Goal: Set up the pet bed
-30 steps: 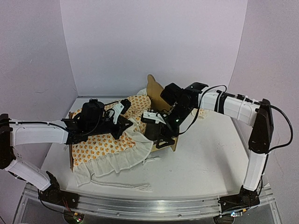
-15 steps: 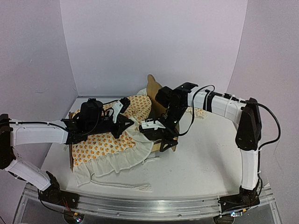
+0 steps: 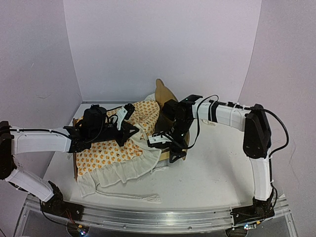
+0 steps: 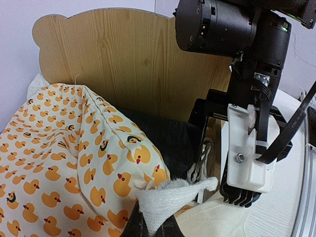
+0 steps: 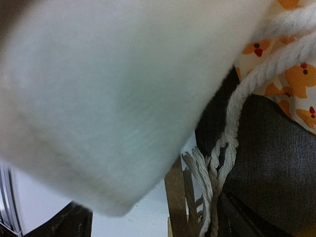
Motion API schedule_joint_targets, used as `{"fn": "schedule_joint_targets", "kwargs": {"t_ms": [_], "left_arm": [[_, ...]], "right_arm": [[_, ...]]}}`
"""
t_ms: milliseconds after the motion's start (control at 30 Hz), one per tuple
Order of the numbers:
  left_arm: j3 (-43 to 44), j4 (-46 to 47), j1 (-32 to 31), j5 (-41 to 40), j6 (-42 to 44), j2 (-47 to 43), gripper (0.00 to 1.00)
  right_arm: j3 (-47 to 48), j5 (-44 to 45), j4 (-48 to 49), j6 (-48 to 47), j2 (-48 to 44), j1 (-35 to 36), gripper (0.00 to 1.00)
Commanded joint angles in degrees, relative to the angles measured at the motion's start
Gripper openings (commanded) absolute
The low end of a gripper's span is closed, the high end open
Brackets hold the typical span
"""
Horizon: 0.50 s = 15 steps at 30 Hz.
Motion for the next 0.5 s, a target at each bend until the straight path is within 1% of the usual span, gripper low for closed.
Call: {"fn": "schedule_joint_targets", "kwargs": {"t_ms": [0,100,267,300,467], "left_arm": [[-0.1,3.3,0.5,1.5,-1.0,-1.6,0.00],[0.1,3.4,0.5,1.6,-1.0,-1.5,0.00],[0.0,3.5,0.6,1.3,-0.7,-1.2,0.00],[0.1,3.5,0.7,1.4,-0.7,-1.1,0.00],[0.6,3.5,0.9,1.7,-0.6,-0.6,0.00]], "right_arm": [[-0.2,-0.6,0.6,0.3,0.0,0.9,0.83],[-0.6,-2.2,-1.3,0.1,-0.4,1.5,0.76],[-2.1,-2.0,-3.5,0.7,-1.0,2.3,0.66],[-2.5,-2.0,-3.5,0.9,-1.3,2.3,0.65],[-3.0,-1.6,-3.7,0.7,0.2,2.4,0.64]]}}
